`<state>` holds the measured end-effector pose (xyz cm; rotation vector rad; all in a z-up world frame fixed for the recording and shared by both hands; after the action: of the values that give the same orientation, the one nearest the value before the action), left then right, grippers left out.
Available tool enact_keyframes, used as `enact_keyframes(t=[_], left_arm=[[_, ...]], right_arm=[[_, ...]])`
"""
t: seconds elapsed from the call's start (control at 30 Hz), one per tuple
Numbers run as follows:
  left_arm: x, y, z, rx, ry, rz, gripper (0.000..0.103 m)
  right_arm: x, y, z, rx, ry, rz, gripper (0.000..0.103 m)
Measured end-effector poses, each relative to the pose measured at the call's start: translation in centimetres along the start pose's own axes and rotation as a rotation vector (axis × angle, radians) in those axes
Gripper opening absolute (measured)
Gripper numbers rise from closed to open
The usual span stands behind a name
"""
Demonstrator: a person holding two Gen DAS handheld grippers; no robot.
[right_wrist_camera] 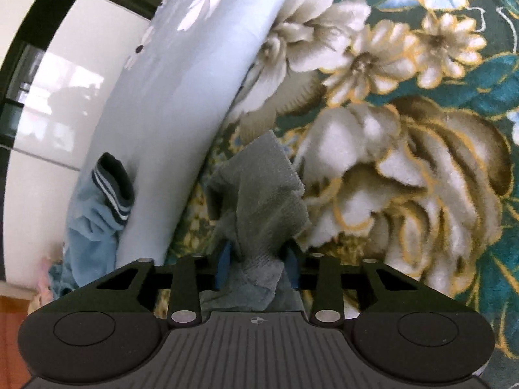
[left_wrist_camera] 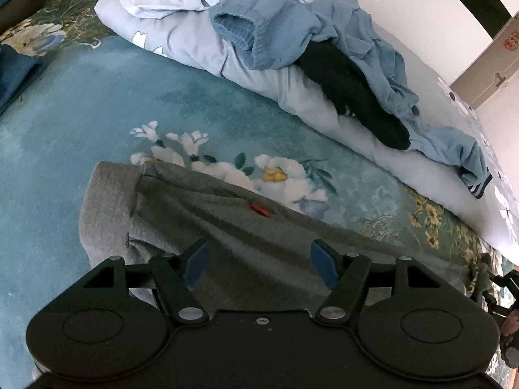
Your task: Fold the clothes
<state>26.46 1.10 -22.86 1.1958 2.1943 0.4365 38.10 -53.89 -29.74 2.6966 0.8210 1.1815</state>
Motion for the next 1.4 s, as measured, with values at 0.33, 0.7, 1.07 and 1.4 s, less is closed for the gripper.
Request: enact_keyframes(t=[0.33, 0.7, 1.07, 1.4], left_arm=[[0.9, 0.1, 0.1, 0.010, -0.007, 0.004, 0.068], [1.2, 0.3, 0.7, 0.006, 0.009, -0.005, 0.068], [-0.2, 1.5, 1.7, 0.018, 0.022, 0.109, 0.069], [-2.7, 2.6, 4.2, 0.122, -0.025, 0.554, 0.072]], right_arm=[[2.4, 3.1, -3.6, -0.142, -0.091, -0.345, 0.017], [-2.2, 8.6, -5.7, -0.196, -0.346, -0.469, 0.008], [2.2, 4.4, -2.7, -0.015, -0.117, -0.479, 0.012], [11.9, -7.9, 1.6, 0.379, 0.105, -1.011, 0.035]])
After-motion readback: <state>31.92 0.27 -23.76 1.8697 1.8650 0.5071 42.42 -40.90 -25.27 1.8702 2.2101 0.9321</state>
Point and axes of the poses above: each gripper's, at about its wrist camera, not at the fingertips, and z roughly the way its jaws point, x to its left, y to its top, the point moved 3 cm from there along z, roughly the way its jaws point, and after that the axes turned 6 degrees about -x, right-handed, at the moved point
